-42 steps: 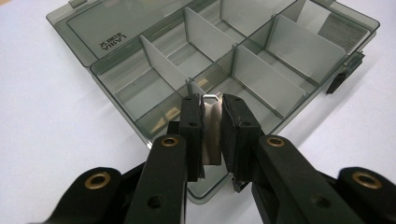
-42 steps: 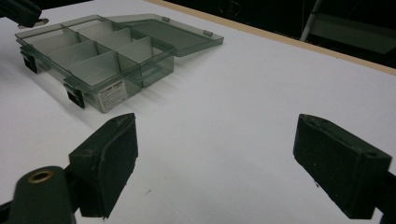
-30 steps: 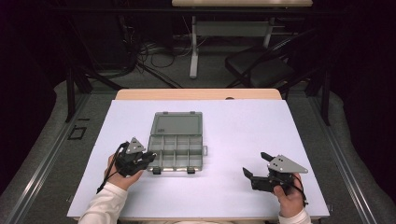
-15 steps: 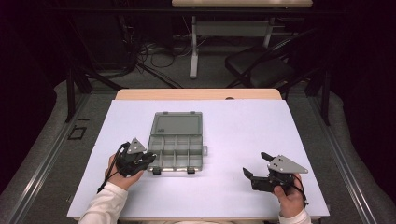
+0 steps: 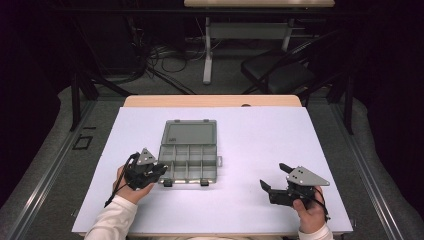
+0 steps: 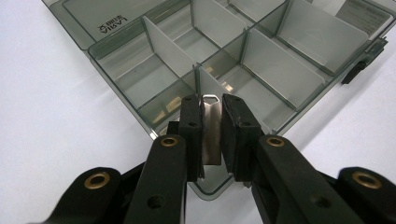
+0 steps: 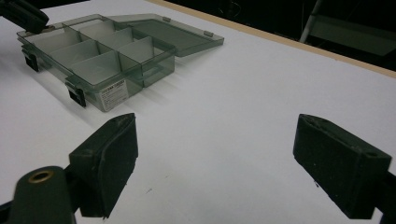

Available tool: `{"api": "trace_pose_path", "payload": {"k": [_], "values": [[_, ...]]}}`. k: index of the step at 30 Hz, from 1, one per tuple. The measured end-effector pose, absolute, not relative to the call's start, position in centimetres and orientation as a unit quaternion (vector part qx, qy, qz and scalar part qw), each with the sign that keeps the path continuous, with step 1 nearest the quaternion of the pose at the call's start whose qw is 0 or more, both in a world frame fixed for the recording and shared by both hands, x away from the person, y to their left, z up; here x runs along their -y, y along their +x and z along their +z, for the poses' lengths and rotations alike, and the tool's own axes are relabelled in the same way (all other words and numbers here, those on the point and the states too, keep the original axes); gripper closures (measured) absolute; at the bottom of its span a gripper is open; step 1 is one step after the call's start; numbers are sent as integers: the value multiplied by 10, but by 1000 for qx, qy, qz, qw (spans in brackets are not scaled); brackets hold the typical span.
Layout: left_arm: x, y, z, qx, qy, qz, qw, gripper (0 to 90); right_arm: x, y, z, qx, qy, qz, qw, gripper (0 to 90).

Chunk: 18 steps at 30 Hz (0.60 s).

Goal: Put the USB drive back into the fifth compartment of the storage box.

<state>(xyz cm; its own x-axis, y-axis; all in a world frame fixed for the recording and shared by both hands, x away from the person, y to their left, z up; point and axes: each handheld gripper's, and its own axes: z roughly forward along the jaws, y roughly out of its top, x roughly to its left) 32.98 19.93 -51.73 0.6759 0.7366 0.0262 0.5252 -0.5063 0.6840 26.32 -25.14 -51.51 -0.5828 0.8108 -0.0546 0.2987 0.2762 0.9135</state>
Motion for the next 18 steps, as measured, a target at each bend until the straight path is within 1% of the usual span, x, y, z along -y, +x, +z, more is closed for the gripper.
{"api": "trace_pose_path", "payload": {"k": [10,15,18], "values": [[-200,331,-519,-372,851,160,335,785,251,263,-515,-752,369,475,270,138],[-200,330,-518,-372,850,160,336,754,251,263,-515,-752,368,474,271,138],[-200,330,-518,-373,848,162,341,721,251,263,-515,-753,368,473,270,138]]}}
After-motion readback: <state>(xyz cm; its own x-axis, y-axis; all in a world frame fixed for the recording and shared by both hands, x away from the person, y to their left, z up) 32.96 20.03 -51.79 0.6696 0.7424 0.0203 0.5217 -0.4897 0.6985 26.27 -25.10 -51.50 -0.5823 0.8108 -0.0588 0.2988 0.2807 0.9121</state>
